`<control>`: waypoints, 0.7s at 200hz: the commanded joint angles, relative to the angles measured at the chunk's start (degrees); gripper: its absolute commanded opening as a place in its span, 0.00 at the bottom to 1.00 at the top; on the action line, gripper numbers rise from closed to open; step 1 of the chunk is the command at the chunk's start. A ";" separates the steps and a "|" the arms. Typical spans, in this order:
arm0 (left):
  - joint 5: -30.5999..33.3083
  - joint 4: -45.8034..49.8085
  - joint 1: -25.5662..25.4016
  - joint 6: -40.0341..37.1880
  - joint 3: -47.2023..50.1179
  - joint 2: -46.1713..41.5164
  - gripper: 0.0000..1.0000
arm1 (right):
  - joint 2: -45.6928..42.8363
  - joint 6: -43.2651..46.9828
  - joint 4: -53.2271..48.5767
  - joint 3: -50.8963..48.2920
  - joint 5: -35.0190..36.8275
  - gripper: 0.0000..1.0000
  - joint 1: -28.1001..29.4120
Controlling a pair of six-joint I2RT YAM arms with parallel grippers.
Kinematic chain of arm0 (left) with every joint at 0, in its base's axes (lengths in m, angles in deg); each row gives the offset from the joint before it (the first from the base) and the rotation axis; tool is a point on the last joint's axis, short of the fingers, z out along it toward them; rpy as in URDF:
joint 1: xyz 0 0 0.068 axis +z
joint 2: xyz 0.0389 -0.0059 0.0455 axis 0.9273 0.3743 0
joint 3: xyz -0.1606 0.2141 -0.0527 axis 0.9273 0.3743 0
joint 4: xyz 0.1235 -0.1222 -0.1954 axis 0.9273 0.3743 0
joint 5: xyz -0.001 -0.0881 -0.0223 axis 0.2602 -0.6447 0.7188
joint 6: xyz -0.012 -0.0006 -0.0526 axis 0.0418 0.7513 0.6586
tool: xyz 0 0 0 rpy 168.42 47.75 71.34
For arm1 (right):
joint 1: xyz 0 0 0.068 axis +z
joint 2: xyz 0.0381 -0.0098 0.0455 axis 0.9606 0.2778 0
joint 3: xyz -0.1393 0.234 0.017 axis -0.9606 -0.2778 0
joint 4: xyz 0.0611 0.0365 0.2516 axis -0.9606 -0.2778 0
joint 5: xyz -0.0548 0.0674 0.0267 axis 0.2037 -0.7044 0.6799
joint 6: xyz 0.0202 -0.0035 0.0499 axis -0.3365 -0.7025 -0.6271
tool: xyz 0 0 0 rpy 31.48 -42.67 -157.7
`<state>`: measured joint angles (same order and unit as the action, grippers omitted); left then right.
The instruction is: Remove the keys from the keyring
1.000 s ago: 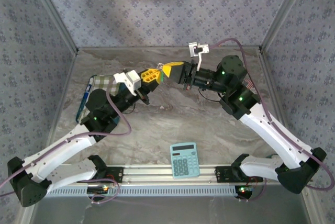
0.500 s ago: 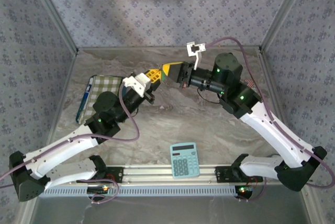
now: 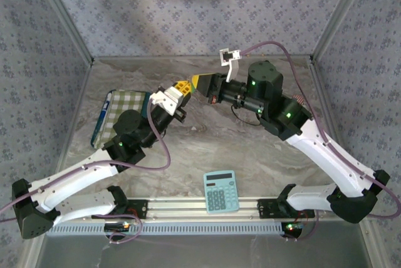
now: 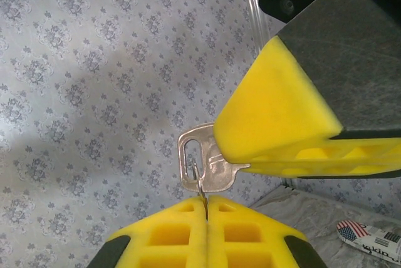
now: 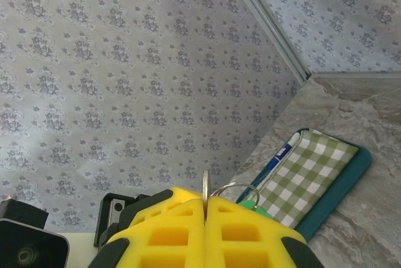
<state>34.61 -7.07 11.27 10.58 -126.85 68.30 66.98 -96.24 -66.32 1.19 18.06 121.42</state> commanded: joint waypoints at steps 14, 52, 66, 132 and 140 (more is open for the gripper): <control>-2.29 0.87 -1.70 -1.65 -2.43 1.91 0.00 | 1.45 0.70 -2.62 1.93 -1.69 0.00 2.96; -1.71 0.78 -1.87 -1.95 -2.78 2.53 0.00 | 3.60 0.41 -3.48 3.65 -1.31 0.00 4.91; -1.87 1.09 -1.89 -1.95 -2.96 2.62 0.00 | 3.72 0.40 -3.63 3.98 -0.95 0.00 5.01; -1.93 1.88 -1.96 -1.26 -1.84 1.68 0.23 | 1.53 6.10 -7.26 3.68 3.83 0.00 3.85; -1.88 1.86 -1.96 -1.16 -1.40 1.42 0.27 | 1.10 6.79 -7.50 3.54 4.70 0.00 3.27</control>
<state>36.97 -5.02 10.57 9.73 -127.75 69.50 68.94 -92.94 -70.86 4.29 24.03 124.02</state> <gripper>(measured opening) 0.221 0.051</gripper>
